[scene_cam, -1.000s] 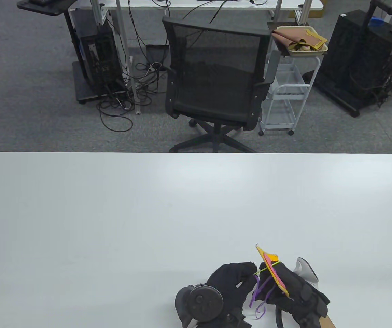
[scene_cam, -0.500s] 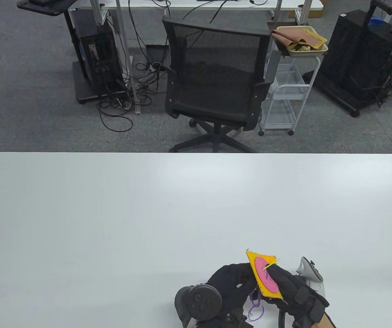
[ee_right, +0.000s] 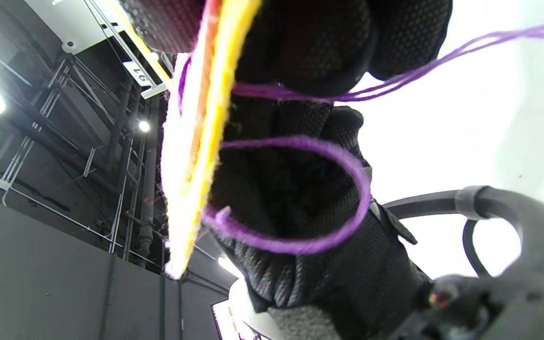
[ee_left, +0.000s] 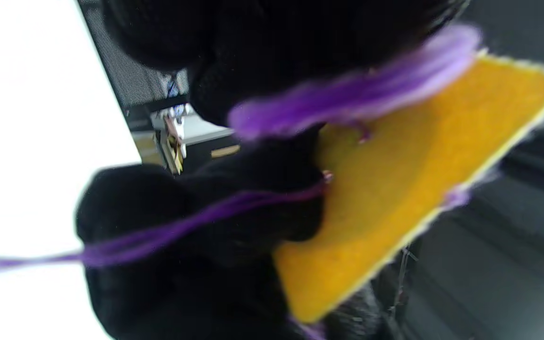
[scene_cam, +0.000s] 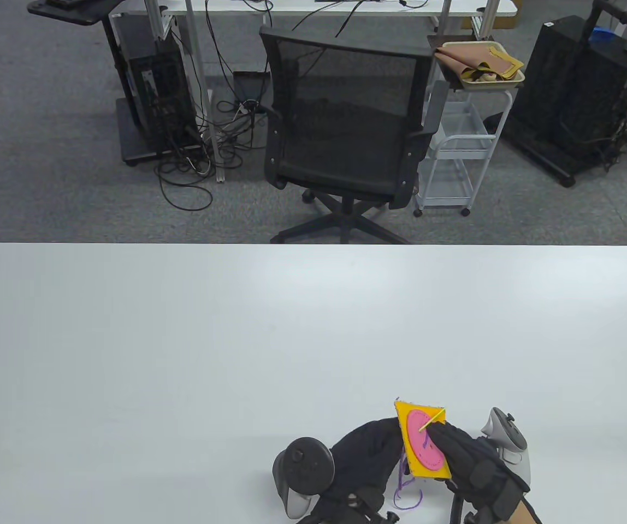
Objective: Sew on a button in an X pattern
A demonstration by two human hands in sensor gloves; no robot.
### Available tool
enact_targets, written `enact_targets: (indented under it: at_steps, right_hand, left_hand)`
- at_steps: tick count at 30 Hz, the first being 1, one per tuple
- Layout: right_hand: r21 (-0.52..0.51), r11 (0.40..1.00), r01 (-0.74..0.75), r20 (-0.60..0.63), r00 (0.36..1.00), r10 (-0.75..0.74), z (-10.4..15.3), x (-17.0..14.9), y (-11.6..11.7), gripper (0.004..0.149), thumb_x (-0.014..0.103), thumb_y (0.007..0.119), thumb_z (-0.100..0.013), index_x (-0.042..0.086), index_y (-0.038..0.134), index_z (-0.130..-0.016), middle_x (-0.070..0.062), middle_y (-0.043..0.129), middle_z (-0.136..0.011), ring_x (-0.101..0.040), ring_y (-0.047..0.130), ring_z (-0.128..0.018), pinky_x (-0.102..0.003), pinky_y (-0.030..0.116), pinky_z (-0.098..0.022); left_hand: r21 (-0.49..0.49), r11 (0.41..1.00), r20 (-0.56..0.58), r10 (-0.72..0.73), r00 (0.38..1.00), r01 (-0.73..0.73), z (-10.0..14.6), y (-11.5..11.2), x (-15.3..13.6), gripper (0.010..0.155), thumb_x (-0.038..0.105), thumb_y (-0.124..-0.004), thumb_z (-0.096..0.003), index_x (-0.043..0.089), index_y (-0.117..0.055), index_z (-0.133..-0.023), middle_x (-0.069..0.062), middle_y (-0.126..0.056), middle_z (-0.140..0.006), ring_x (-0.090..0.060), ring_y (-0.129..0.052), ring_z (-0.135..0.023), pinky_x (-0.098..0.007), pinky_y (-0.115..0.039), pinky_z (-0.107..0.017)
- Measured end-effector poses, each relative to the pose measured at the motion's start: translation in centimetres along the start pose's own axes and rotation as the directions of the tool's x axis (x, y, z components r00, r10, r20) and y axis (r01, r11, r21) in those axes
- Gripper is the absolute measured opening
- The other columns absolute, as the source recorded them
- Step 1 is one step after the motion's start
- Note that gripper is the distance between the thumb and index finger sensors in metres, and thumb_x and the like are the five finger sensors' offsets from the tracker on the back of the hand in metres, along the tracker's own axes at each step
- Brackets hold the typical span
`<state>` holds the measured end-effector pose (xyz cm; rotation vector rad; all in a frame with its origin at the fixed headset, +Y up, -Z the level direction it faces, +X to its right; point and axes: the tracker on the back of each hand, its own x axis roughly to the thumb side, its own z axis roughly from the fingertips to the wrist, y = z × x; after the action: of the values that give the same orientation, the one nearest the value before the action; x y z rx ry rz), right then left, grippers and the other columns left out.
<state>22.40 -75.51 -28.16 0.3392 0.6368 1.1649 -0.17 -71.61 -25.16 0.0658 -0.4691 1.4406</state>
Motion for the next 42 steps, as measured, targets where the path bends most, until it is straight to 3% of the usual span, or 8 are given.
enact_targets:
  at_steps: [3, 9, 15, 20, 27, 34, 42]
  right_hand:
    - [-0.033, 0.998, -0.053, 0.007, 0.999, 0.053, 0.2, 0.3, -0.2, 0.044, 0.041, 0.057, -0.058, 0.015, 0.064, -0.092, -0.005, 0.08, -0.066, -0.019, 0.079, -0.058, -0.052, 0.061, -0.07]
    - [-0.153, 0.967, -0.202, 0.002, 0.979, 0.204, 0.6, 0.9, -0.7, 0.044, 0.04, 0.059, -0.057, 0.015, 0.063, -0.093, -0.006, 0.08, -0.068, -0.02, 0.078, -0.06, -0.053, 0.06, -0.07]
    - [-0.308, 0.865, -0.395, -0.03, 0.913, 0.407, 1.0, 1.5, -0.7, 0.045, 0.039, 0.061, -0.056, 0.015, 0.062, -0.094, -0.008, 0.079, -0.07, -0.021, 0.078, -0.061, -0.053, 0.058, -0.071]
    - [-0.361, 0.767, -0.53, -0.062, 0.834, 0.548, 1.0, 1.6, 0.0, 0.045, 0.039, 0.062, -0.055, 0.016, 0.062, -0.094, -0.008, 0.079, -0.071, -0.022, 0.078, -0.062, -0.054, 0.058, -0.071]
    - [-0.4, 0.694, -0.599, -0.08, 0.777, 0.625, 1.1, 1.7, 0.6, 0.045, 0.039, 0.062, -0.055, 0.016, 0.062, -0.094, -0.008, 0.079, -0.072, -0.023, 0.078, -0.063, -0.054, 0.058, -0.071]
    - [-0.413, 0.681, -0.604, -0.091, 0.772, 0.629, 1.1, 1.6, 0.7, 0.047, 0.039, 0.062, -0.055, 0.016, 0.06, -0.096, -0.009, 0.078, -0.076, -0.023, 0.078, -0.066, -0.055, 0.056, -0.072]
    - [-0.465, 0.639, -0.613, -0.095, 0.752, 0.652, 1.5, 1.9, 1.0, 0.058, 0.043, 0.063, -0.055, 0.017, 0.045, -0.104, -0.014, 0.065, -0.094, -0.029, 0.068, -0.082, -0.058, 0.047, -0.077]
  left_hand:
    - [-0.046, 0.988, -0.055, 0.144, 0.988, -0.147, 0.0, 0.1, -0.7, 0.05, 0.048, -0.064, -0.0557, 0.018, -0.085, -0.09, -0.007, -0.095, -0.082, -0.027, -0.095, -0.065, -0.049, -0.078, -0.05]
    - [-0.095, 0.969, -0.147, 0.212, 0.966, -0.227, 0.1, 0.2, -1.4, 0.064, 0.057, -0.058, -0.0559, 0.013, -0.082, -0.095, -0.012, -0.091, -0.091, -0.034, -0.093, -0.073, -0.054, -0.075, -0.053]
    - [-0.112, 0.972, -0.253, 0.174, 0.952, -0.207, 0.0, -0.1, -2.4, 0.065, 0.057, -0.064, -0.0552, 0.011, -0.077, -0.099, -0.015, -0.088, -0.094, -0.036, -0.09, -0.076, -0.056, -0.073, -0.055]
    - [-0.089, 0.985, -0.298, 0.117, 0.947, -0.149, -0.1, -0.6, -3.0, 0.058, 0.051, -0.071, -0.0541, 0.012, -0.077, -0.097, -0.012, -0.089, -0.091, -0.033, -0.092, -0.073, -0.054, -0.075, -0.053]
    - [-0.01, 0.997, -0.315, 0.075, 0.946, -0.082, 0.0, -0.8, -3.4, 0.046, 0.042, -0.072, -0.0538, 0.016, -0.083, -0.09, -0.007, -0.096, -0.082, -0.028, -0.098, -0.065, -0.05, -0.08, -0.047]
    - [-0.005, 0.997, -0.321, 0.069, 0.944, -0.074, 0.1, -1.1, -3.6, 0.045, 0.041, -0.067, -0.0556, 0.016, -0.082, -0.09, -0.006, -0.095, -0.082, -0.027, -0.098, -0.065, -0.05, -0.08, -0.048]
    - [0.058, 0.998, -0.31, 0.017, 0.951, 0.001, 0.1, -0.5, -3.6, 0.044, 0.04, -0.067, -0.0549, 0.015, -0.083, -0.088, -0.006, -0.096, -0.079, -0.026, -0.098, -0.063, -0.049, -0.08, -0.047]
